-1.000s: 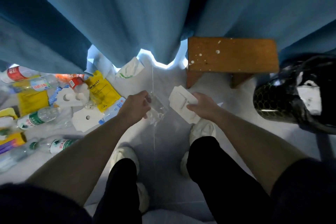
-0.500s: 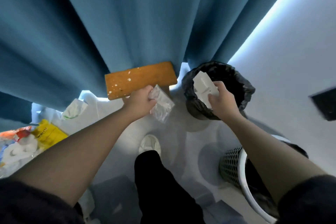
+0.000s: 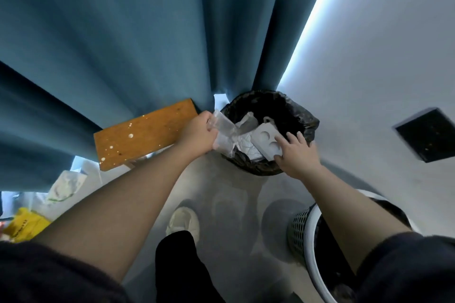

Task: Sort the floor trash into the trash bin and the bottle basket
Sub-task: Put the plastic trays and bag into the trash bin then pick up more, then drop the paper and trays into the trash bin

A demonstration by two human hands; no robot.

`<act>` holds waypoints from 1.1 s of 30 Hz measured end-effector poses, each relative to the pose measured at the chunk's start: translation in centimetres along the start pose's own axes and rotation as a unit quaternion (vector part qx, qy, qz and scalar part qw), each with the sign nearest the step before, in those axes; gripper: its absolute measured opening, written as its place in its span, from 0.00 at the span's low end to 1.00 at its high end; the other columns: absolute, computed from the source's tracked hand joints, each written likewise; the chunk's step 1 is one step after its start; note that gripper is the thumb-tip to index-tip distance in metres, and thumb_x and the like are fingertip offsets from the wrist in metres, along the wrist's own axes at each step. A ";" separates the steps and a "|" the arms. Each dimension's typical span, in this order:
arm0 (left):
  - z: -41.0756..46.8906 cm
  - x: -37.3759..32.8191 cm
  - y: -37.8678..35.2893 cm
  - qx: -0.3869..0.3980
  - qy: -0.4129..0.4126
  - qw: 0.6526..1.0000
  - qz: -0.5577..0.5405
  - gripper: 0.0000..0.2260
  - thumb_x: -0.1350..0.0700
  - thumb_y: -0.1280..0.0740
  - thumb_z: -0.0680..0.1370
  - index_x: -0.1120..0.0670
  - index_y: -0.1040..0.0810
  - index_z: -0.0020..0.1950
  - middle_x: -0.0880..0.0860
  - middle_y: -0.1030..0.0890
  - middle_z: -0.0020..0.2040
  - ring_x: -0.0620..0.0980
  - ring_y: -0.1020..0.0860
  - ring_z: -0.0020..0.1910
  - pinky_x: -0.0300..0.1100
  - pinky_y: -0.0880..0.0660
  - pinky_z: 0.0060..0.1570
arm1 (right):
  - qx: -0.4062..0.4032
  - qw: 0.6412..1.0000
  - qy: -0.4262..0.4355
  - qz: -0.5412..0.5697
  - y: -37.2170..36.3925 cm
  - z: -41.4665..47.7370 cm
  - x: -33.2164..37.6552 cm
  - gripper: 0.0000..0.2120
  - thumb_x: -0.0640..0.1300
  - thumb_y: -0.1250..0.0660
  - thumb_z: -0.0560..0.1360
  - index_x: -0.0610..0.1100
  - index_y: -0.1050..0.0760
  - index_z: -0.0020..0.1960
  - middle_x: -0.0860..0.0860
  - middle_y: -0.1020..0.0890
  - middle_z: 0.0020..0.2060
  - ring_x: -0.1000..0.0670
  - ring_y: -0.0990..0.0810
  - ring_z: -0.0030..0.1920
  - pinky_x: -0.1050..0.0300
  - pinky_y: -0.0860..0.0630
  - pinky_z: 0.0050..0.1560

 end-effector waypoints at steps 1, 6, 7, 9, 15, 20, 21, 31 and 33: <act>0.7 -0.6 -0.7 -0.006 -0.009 1.000 0.019 0.01 0.61 0.38 0.76 0.56 0.29 0.46 0.53 0.26 0.38 0.58 0.25 0.41 0.45 0.30 0.38 | 0.006 1.000 -0.005 -0.014 -0.2 0.0 -0.9 0.28 0.57 0.47 0.80 0.54 0.50 0.77 0.48 0.48 0.78 0.41 0.54 0.77 0.33 0.49 0.71; 3.4 -3.2 -5.3 0.001 -0.062 0.991 0.114 0.19 0.63 0.43 0.78 0.52 0.31 0.68 0.56 0.25 0.64 0.59 0.26 0.61 0.48 0.28 0.56 | 0.017 0.999 -0.014 -0.025 -1.4 -0.1 -3.4 0.29 0.59 0.48 0.80 0.56 0.54 0.77 0.48 0.52 0.78 0.41 0.57 0.77 0.30 0.52 0.71; 3.6 -3.4 -6.5 0.035 -0.072 0.986 0.145 0.21 0.63 0.43 0.78 0.53 0.34 0.71 0.56 0.29 0.68 0.59 0.28 0.64 0.49 0.29 0.59 | 0.020 1.000 -0.015 -0.019 -1.6 0.0 -3.5 0.29 0.59 0.48 0.80 0.56 0.54 0.77 0.48 0.52 0.78 0.41 0.57 0.77 0.30 0.52 0.71; 3.3 -3.0 -8.8 0.132 -0.056 0.964 0.224 0.25 0.57 0.41 0.79 0.53 0.43 0.75 0.57 0.41 0.75 0.60 0.36 0.70 0.55 0.35 0.66 | 0.024 1.000 -0.016 -0.010 -1.9 0.0 -3.7 0.30 0.60 0.48 0.80 0.56 0.55 0.77 0.49 0.52 0.78 0.42 0.57 0.77 0.31 0.52 0.71; 0.9 -0.7 -9.4 0.191 -0.060 0.929 0.310 0.30 0.47 0.43 0.80 0.49 0.54 0.78 0.55 0.56 0.79 0.58 0.54 0.77 0.62 0.50 0.72 | 0.029 1.000 -0.002 -0.007 -2.0 -0.5 -2.4 0.30 0.60 0.48 0.80 0.56 0.55 0.77 0.48 0.51 0.78 0.41 0.56 0.77 0.31 0.51 0.71; -2.2 1.5 -5.0 0.159 -0.053 0.935 0.313 0.30 0.46 0.44 0.80 0.50 0.54 0.78 0.54 0.55 0.79 0.57 0.54 0.77 0.60 0.51 0.72 | 0.024 0.999 0.020 -0.009 -0.6 -2.4 0.7 0.30 0.60 0.48 0.80 0.56 0.55 0.77 0.48 0.50 0.78 0.41 0.56 0.77 0.31 0.51 0.71; -3.1 2.2 -3.9 0.154 -0.055 0.932 0.322 0.30 0.46 0.44 0.80 0.50 0.54 0.78 0.54 0.55 0.79 0.57 0.53 0.77 0.59 0.50 0.71 | 0.022 0.999 0.028 -0.009 -0.2 -2.9 1.6 0.30 0.60 0.47 0.80 0.56 0.55 0.77 0.48 0.50 0.78 0.41 0.56 0.77 0.31 0.51 0.71; -13.2 13.5 8.2 0.102 0.003 0.934 0.342 0.29 0.46 0.45 0.81 0.50 0.53 0.78 0.54 0.55 0.79 0.57 0.51 0.77 0.60 0.50 0.72 | 0.011 0.984 0.173 -0.051 2.1 -8.5 18.0 0.31 0.57 0.46 0.79 0.55 0.57 0.78 0.50 0.51 0.78 0.43 0.57 0.77 0.33 0.54 0.72; -15.7 16.7 10.4 0.091 0.019 0.939 0.330 0.29 0.46 0.44 0.80 0.50 0.52 0.78 0.54 0.55 0.79 0.57 0.50 0.77 0.60 0.49 0.71 | 0.010 0.976 0.211 -0.063 1.9 -9.6 22.3 0.31 0.56 0.46 0.79 0.54 0.56 0.78 0.50 0.50 0.78 0.43 0.56 0.77 0.33 0.53 0.71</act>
Point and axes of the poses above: each hand's wrist, its own z-axis towards the middle knuckle, its own y-axis out of the back of the hand, x = y × z, the point moved 3 cm from there along z, towards the middle knuckle
